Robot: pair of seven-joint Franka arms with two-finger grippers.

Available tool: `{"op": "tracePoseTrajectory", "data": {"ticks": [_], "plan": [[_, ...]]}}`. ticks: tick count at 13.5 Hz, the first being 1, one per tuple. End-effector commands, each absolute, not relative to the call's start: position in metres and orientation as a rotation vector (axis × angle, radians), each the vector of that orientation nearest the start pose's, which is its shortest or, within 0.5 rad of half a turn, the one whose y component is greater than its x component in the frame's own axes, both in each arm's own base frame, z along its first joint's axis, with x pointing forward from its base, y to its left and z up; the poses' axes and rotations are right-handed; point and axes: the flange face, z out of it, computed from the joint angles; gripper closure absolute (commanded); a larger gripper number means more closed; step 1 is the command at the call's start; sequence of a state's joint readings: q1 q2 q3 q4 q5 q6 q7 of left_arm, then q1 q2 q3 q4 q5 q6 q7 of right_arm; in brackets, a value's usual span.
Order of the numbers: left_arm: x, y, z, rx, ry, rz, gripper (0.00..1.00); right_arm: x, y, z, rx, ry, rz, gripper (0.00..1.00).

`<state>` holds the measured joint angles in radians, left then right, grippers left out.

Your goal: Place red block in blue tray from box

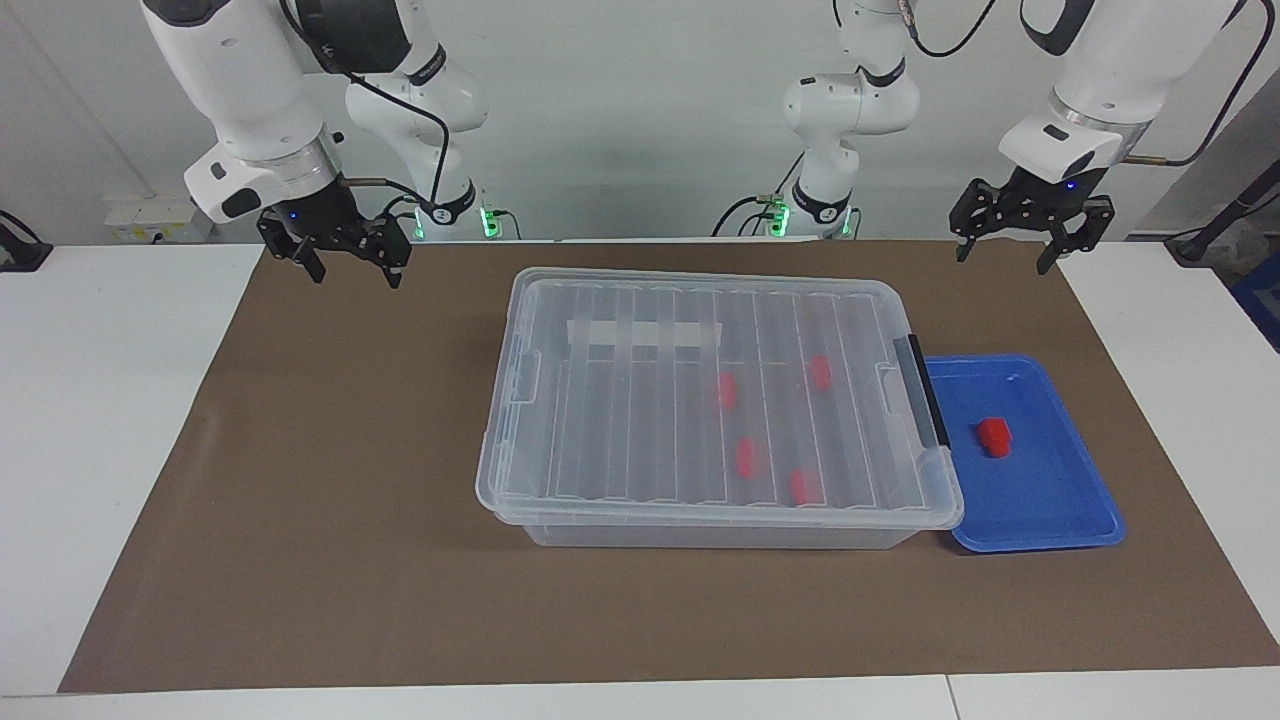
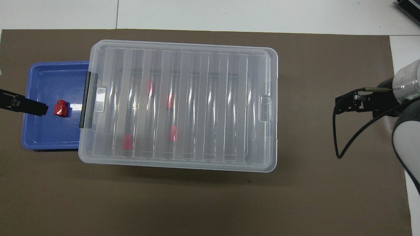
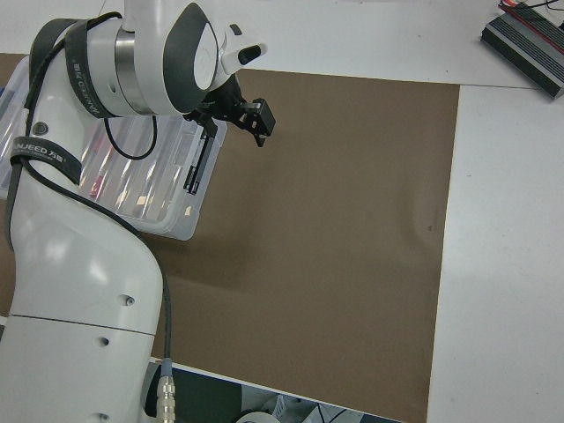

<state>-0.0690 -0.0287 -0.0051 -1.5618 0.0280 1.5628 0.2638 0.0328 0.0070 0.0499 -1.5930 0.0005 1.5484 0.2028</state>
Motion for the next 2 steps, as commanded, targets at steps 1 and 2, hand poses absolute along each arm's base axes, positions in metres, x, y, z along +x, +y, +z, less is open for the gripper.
{"op": "tracePoseTrajectory", "data": {"ticks": [1, 2], "plan": [[0.5344, -0.0333, 0.6469, -3.051, 0.525, -0.033, 0.0, 0.5451, 0.0443, 0.609, -3.121, 0.209, 0.073, 0.0], [0.5349, -0.0333, 0.6461, -3.051, 0.525, -0.031, 0.0, 0.5451, 0.0443, 0.609, -3.121, 0.209, 0.073, 0.0]]}}
